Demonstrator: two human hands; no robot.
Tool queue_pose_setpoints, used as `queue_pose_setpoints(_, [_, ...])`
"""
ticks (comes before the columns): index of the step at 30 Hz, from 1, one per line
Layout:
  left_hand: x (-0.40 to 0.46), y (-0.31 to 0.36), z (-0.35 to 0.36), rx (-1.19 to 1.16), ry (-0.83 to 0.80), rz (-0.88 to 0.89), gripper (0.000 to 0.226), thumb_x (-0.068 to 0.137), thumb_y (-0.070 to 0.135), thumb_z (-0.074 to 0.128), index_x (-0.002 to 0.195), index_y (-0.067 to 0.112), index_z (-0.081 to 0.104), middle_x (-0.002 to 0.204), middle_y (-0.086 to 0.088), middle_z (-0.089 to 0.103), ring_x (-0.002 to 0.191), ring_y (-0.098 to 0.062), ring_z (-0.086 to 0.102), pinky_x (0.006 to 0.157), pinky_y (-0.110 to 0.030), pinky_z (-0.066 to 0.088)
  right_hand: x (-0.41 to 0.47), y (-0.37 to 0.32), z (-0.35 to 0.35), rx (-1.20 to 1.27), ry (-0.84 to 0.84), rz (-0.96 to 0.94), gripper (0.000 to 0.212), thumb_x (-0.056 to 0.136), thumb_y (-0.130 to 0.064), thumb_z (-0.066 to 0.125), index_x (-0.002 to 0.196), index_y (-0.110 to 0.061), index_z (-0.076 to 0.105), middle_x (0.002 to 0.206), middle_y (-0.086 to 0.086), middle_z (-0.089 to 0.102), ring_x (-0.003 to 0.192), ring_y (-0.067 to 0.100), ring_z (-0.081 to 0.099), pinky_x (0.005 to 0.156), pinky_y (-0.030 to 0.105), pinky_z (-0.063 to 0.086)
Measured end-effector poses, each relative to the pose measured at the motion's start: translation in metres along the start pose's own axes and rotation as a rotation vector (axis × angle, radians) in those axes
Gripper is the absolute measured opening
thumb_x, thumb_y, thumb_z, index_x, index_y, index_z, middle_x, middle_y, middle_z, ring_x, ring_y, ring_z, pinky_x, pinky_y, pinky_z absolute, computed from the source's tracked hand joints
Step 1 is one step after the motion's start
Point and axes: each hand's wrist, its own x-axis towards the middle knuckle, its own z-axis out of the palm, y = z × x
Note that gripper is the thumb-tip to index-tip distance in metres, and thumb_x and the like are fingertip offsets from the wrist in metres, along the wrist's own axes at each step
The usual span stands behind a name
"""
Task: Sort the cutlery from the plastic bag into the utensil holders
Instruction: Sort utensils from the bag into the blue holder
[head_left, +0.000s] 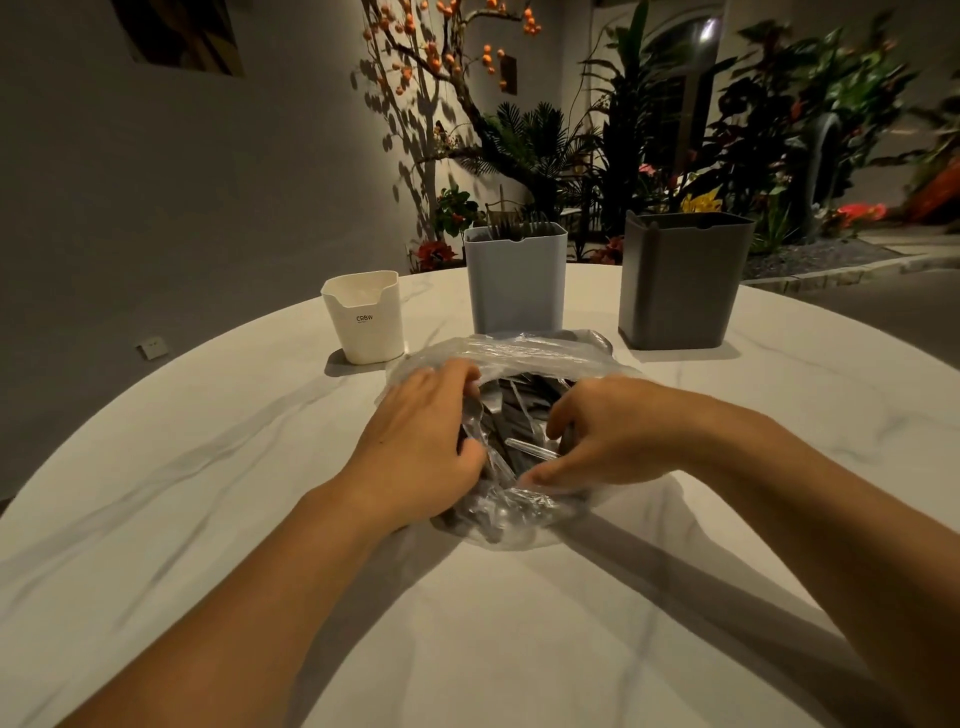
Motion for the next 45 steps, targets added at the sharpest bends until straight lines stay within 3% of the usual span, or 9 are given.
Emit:
queue_pose_setpoints(3, [-0.002,-0.001,-0.001,-0.061,-0.139,0.004,0.081,0.079,0.024,0.064,0.147,0.037,0.022,0.146,0.009,0.042,0.136,-0.014,0.035,0.114,-0.041,0.037,0.005,-0.005,0.009,-0.064,0.134,0.016,0.052,0.075,-0.074,0.065,0.095,-0.026,0.07,0.082,-0.006,0.069,0.077,0.01,0.064,0.069,0.029,0.058])
queue_pose_setpoints(8, [-0.002,-0.002,-0.003,-0.117,-0.209,0.024,0.101,0.073,0.034,0.073,0.152,0.041,0.01,0.156,0.01,0.03,0.144,-0.013,0.026,0.119,-0.044,0.032,0.008,-0.002,0.014,-0.096,0.381,-0.008,0.021,0.091,-0.041,0.061,0.099,-0.024,0.069,0.086,-0.003,0.063,0.076,0.015,0.055,0.053,0.022,0.033])
queue_pose_setpoints(13, [-0.001,-0.005,-0.003,-0.098,-0.23,0.038,0.11,0.067,0.053,0.072,0.153,0.044,0.004,0.161,0.013,0.018,0.149,-0.014,0.019,0.119,-0.047,0.031,0.007,-0.006,0.019,-0.157,0.316,0.008,0.057,0.08,-0.082,0.047,0.092,-0.03,0.066,0.078,-0.009,0.064,0.074,0.009,0.06,0.065,0.027,0.052])
queue_pose_setpoints(15, [-0.001,-0.006,-0.003,-0.071,-0.221,0.048,0.111,0.069,0.053,0.074,0.154,0.042,0.003,0.161,0.014,0.016,0.149,-0.013,0.016,0.121,-0.043,0.028,0.008,-0.009,0.02,-0.202,0.318,0.02,0.062,0.075,-0.087,0.046,0.091,-0.03,0.065,0.076,-0.01,0.063,0.072,0.009,0.06,0.063,0.028,0.051])
queue_pose_setpoints(23, [0.001,-0.01,-0.001,-0.067,-0.189,0.07,0.105,0.069,0.056,0.075,0.152,0.042,0.012,0.155,0.013,0.026,0.144,-0.013,0.025,0.119,-0.045,0.032,0.01,-0.004,0.018,0.052,0.345,0.012,0.027,0.094,-0.053,0.058,0.096,-0.029,0.07,0.081,-0.007,0.066,0.076,0.011,0.06,0.065,0.029,0.05])
queue_pose_setpoints(28, [0.0,-0.01,-0.002,-0.065,-0.156,0.052,0.105,0.07,0.052,0.075,0.154,0.038,0.013,0.157,0.012,0.026,0.145,-0.012,0.024,0.121,-0.042,0.029,0.009,-0.007,0.016,-0.067,0.478,0.055,0.014,0.1,-0.03,0.053,0.101,-0.025,0.066,0.088,-0.004,0.063,0.08,0.017,0.057,0.065,0.03,0.04])
queue_pose_setpoints(30, [0.0,-0.007,-0.002,-0.09,-0.109,0.047,0.098,0.073,0.043,0.075,0.152,0.036,0.018,0.154,0.012,0.03,0.143,-0.012,0.027,0.119,-0.042,0.031,0.01,-0.01,0.019,-0.141,0.438,0.044,0.014,0.1,-0.032,0.049,0.098,-0.024,0.06,0.091,-0.002,0.061,0.081,0.019,0.053,0.067,0.03,0.038])
queue_pose_setpoints(35, [0.0,-0.004,-0.005,-0.215,-0.023,-0.002,0.067,0.08,0.02,0.064,0.139,0.034,0.035,0.142,0.013,0.043,0.131,-0.011,0.038,0.111,-0.043,0.041,0.017,-0.015,0.026,-0.085,0.293,0.083,0.047,0.094,-0.069,0.039,0.094,-0.026,0.056,0.086,-0.004,0.063,0.082,0.018,0.06,0.072,0.035,0.052])
queue_pose_setpoints(45, [-0.001,-0.002,-0.003,-0.206,-0.051,-0.035,0.059,0.085,0.016,0.06,0.135,0.035,0.037,0.137,0.014,0.042,0.129,-0.01,0.036,0.109,-0.039,0.04,0.021,-0.01,0.019,0.12,0.247,0.058,0.023,0.094,-0.047,0.061,0.084,-0.028,0.057,0.078,-0.005,0.062,0.078,0.016,0.059,0.066,0.032,0.048])
